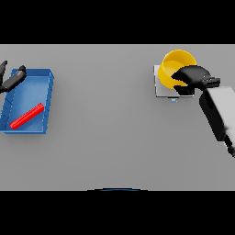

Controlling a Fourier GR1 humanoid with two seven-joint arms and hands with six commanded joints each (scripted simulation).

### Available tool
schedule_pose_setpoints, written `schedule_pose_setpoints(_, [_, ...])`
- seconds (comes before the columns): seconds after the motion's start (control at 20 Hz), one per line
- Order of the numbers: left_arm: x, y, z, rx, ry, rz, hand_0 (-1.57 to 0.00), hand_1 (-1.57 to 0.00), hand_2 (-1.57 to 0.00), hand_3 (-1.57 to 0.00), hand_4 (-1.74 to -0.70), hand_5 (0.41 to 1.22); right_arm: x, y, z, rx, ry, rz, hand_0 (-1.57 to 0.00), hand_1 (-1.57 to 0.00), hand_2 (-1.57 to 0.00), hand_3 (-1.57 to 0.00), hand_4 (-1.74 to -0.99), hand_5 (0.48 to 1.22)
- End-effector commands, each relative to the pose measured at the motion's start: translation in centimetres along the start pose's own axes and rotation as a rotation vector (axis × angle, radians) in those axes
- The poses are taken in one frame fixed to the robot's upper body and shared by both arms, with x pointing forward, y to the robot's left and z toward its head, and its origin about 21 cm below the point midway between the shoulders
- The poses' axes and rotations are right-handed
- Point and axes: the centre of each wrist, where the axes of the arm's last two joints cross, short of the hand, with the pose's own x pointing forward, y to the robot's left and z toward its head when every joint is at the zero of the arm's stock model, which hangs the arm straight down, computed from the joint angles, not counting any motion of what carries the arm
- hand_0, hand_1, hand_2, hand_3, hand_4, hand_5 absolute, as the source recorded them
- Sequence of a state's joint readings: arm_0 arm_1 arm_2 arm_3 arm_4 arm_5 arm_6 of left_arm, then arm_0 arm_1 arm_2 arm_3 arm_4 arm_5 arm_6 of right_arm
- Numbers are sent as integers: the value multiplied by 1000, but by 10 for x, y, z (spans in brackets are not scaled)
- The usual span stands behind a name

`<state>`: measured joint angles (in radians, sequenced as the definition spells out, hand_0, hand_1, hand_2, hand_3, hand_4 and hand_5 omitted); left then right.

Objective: Pick up the red beaker and tilt it to pour out 1 green nut into yellow bowl. Pick up the yellow bowl and place it on the metallic measuring scale.

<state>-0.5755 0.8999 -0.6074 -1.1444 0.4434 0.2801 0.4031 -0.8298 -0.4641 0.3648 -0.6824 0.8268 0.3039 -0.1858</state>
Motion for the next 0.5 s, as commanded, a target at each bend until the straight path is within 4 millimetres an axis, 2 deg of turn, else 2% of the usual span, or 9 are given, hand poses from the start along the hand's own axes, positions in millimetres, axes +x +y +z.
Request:
schedule_pose_setpoints(0.0, [2, 1, 0, -1, -5, 2, 1, 1, 1, 1, -729, 723, -1, 0, 0, 9, 6, 2, -461, -703, -799, -669, -1563, 971])
schedule_pose_setpoints(0.05, [-1, 6, -1, 0, 2, 3, 1, 1, 1, 1, -727, 717, 0, 0, -1, 20, 8, 7, -369, -582, -693, -613, -1539, 933])
schedule_pose_setpoints(0.1, [-1, 0, -1, -7, 2, 3, 1, 1, 1, 1, -725, 712, 1, -1, -2, 26, 0, 22, -295, -475, -601, -565, -1517, 902])
schedule_pose_setpoints(0.2, [-1, 0, 1, -8, -4, 6, 1, 1, 1, 1, -723, 705, 0, 1, -2, 33, -10, 46, -188, -304, -446, -490, -1485, 859])
schedule_pose_setpoints(0.3, [1, 3, -1, -3, -3, 6, 1, 1, 1, 1, -722, 700, 1, -4, -1, 40, -15, 55, -120, -194, -311, -411, -1456, 827])
schedule_pose_setpoints(0.35, [-1, 2, 1, -4, -7, 11, 1, 1, 1, 1, -722, 699, -3, -3, 0, 49, 0, 51, -96, -155, -251, -378, -1442, 814])
schedule_pose_setpoints(0.45, [1, 2, 1, 4, -9, 7, 1, 1, 1, 1, -719, 696, 2, 1, -4, 61, 12, 37, -61, -99, -161, -323, -1422, 785])
